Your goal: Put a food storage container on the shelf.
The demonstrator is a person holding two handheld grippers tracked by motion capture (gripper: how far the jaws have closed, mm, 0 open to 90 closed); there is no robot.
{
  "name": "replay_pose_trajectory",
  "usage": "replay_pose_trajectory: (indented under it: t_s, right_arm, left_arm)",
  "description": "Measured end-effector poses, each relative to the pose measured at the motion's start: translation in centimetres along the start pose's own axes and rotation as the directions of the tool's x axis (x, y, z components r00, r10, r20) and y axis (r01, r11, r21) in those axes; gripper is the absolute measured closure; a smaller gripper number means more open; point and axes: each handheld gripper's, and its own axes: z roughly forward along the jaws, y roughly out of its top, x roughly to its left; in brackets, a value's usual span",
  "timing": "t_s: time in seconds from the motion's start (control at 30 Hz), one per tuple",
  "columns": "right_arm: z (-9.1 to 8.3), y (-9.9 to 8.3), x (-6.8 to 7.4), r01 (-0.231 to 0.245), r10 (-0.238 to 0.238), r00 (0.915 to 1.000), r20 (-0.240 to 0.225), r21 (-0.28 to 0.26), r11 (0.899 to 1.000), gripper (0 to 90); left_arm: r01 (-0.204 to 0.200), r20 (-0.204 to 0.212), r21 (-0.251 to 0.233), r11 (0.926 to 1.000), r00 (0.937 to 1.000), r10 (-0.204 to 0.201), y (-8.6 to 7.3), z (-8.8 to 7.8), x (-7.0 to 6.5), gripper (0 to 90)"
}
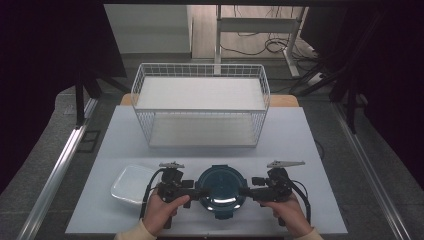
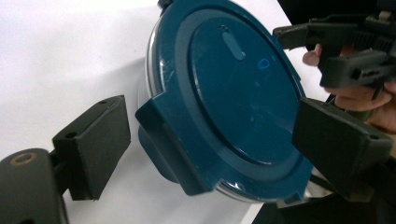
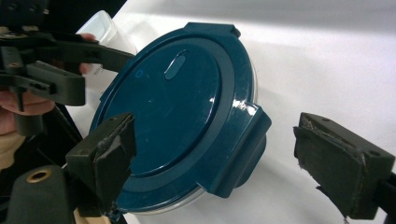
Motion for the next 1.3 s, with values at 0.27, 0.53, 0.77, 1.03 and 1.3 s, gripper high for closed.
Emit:
replay_pose_trajectory:
  t_s: [0.27,0.53,0.77,1.03,1.3]
  right_arm:
    - [1.2,-0.4,-0.4,-0.044,0.045,0.9985,-0.032,0.032,0.999,13.1]
    - [1.8,-0.7,-0.4,-0.101,0.103,0.9921,-0.071,0.034,0.994,16.1]
    - [2.3,-1.0,-0.7,-0.147,0.15,0.9856,-0.078,0.041,0.988,22.2]
    - [2.0,-1.1,-1.7,-0.231,0.234,0.9648,-0.119,0.043,0.972,33.0]
    - [1.4,-1.2,-1.5,-0.244,0.245,0.9575,-0.153,0.024,0.97,40.6]
  left_arm:
    - [0.037,0.033,0.02,0.9991,0.9988,-0.037,-0.2,1.0,0.8,13.6]
    - [0.07,0.091,0.046,0.9965,0.993,-0.074,-0.4,1.6,1.3,18.4]
    - [0.101,0.097,0.051,0.9936,0.9897,-0.105,-0.7,1.7,1.6,21.7]
    - [0.138,0.088,0.042,0.9896,0.9861,-0.141,-1.0,1.3,1.4,26.3]
    - [0.174,0.101,0.022,0.9845,0.9793,-0.175,-1.4,0.7,1.4,32.2]
